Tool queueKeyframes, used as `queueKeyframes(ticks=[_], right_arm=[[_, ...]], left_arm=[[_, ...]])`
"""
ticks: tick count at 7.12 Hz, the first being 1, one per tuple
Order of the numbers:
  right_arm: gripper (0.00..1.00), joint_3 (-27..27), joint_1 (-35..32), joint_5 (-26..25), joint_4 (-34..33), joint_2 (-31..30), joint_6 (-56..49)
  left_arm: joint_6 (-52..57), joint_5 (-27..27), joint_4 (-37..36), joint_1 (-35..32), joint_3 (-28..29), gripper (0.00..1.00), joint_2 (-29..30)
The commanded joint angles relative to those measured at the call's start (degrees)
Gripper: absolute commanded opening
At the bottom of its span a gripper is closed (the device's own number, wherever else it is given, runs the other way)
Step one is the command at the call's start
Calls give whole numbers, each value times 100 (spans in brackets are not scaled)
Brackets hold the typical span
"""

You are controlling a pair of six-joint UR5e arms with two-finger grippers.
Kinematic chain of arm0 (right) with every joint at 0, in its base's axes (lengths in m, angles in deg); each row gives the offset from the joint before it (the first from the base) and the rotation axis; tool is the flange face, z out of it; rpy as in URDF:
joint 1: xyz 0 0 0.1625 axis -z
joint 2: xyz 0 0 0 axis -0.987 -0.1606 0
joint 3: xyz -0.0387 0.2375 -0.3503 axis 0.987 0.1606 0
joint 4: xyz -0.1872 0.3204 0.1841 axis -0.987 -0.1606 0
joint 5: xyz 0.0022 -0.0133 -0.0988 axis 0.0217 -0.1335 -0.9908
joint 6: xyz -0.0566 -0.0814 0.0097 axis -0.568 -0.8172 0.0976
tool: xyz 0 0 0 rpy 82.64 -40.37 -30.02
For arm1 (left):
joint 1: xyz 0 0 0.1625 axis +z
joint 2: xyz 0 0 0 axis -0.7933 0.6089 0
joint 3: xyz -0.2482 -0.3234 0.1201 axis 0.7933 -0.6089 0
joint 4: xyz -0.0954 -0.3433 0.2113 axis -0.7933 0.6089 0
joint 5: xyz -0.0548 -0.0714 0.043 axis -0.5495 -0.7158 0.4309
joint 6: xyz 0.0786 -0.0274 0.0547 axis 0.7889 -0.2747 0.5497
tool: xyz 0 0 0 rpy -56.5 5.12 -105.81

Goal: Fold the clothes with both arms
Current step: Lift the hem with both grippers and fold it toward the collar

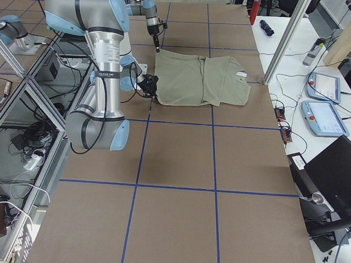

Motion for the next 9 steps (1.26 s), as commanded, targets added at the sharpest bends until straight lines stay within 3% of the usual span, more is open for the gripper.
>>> queueKeyframes(ticks=[1, 2, 3, 4, 5, 6, 7, 8, 9], right_arm=[[0, -1869, 22, 782, -1879, 2, -82], [0, -2409, -74, 1022, -2638, 238, -143], [0, -2362, -336, 1311, -2941, 719, -613], [0, -1997, -721, 1471, -3049, 1341, -1192], [0, -897, -1421, 1594, -3015, 2287, -1825], [0, -268, -2072, 2013, -2936, 2601, -2275], [0, 156, -2548, 2226, -2431, 2613, -2627], [0, 743, -3058, 2411, -1895, 2657, -3057], [0, 1280, -3472, 2648, -1481, 2840, -3366]], left_arm=[[10, -642, -1421, -90, -1723, 0, -164], [18, -1229, -2239, -247, -2394, 0, -95], [166, -1443, -2386, -501, -2348, 0, 54], [838, -1428, -2397, -730, -1913, 0, 508], [1367, -1445, -2397, -1315, -1038, 0, 1208], [1824, -1472, -2379, -1817, -72, 0, 1764], [2290, -1489, -2370, -2352, 442, 0, 1969], [2695, -1516, -2414, -2967, 578, 0, 1998], [3178, -1864, -2414, -3452, 831, 0, 2050]])
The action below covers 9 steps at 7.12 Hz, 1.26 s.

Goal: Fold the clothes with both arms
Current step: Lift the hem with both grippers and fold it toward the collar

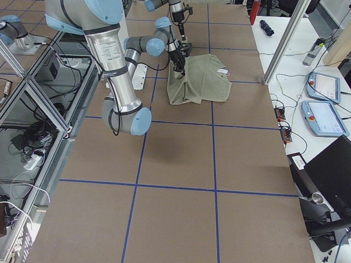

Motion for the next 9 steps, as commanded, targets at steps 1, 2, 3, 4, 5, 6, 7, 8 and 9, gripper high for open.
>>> queueKeyframes(ticks=[1, 2, 3, 4, 5, 6, 7, 8, 9], right_arm=[[0, 1185, -804, 358, 653, 410, -634], [0, 1704, -1016, 411, 898, 665, -759], [0, 2283, -1210, 577, 1214, 877, -864], [0, 2872, -1316, 605, 1548, 1096, -926], [0, 3374, -1326, 596, 1908, 1246, -918], [0, 3875, -1326, 596, 2251, 1378, -927], [0, 4263, -1369, 605, 2489, 1484, -944], [0, 4345, -1413, 605, 2509, 1529, -962], [0, 4468, -1414, 605, 2509, 1607, -962]], left_arm=[[792, -350, 15, -903, 763, 0, 321], [804, -334, 154, -967, 1307, 0, 541], [804, -325, 416, -1046, 1800, 0, 761], [804, -316, 697, -1116, 2301, 0, 919], [795, -194, 1101, -1117, 2810, 0, 991], [795, -27, 1444, -1117, 3329, 0, 1113], [795, -17, 1639, -1108, 3691, 0, 1158], [804, -17, 1876, -1099, 3825, 0, 1124], [804, -17, 1878, -1091, 3835, 0, 1115]])
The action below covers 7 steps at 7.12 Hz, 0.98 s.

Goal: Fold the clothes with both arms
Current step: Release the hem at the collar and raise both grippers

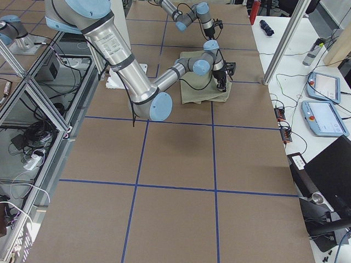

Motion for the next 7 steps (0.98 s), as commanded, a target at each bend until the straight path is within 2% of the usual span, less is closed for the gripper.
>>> queueKeyframes(ticks=[1, 3, 4, 5, 7], right_arm=[[0, 351, -18, 10, 53, 219, -25], [4, 536, -18, 10, 54, 291, -34], [72, 580, -18, 10, 54, 300, -43], [100, 529, -27, 19, 54, 300, -269], [100, 214, -176, 587, 80, 117, -831]], left_arm=[[2, 7, 103, 18, 111, 0, -24], [2, 7, 112, 18, 103, 0, -24], [20, -2, 129, 18, 85, 79, -33], [264, -63, 112, 18, -19, 100, -33], [609, -159, 121, 79, -1025, 100, -662]])
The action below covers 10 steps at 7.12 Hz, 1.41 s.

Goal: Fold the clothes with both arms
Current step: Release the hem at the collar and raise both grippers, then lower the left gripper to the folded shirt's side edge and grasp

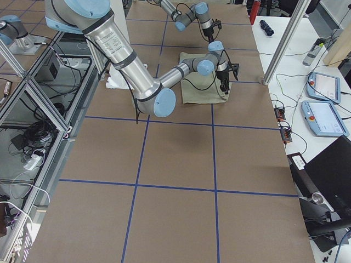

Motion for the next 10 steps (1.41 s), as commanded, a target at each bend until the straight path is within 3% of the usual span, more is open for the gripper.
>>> queueKeyframes(ticks=[1, 2, 4, 6, 10], right_arm=[[100, -579, -63, 317, 16, -401, -333], [100, -696, -54, 308, 7, -456, -333], [100, -715, -37, 290, 16, -448, -316], [100, -706, -28, 282, 16, -448, -324], [100, -715, -28, 282, 16, -448, -298]], left_arm=[[76, -368, -2, 125, -1175, 100, -875], [-125, -319, 15, 509, -1737, 100, -1437], [-1212, 477, 1039, 1492, -1752, 96, -2029], [-1812, 875, 1044, 1961, -1638, 77, -2005], [-2506, 895, 1061, 2025, -1427, 57, -1839]])
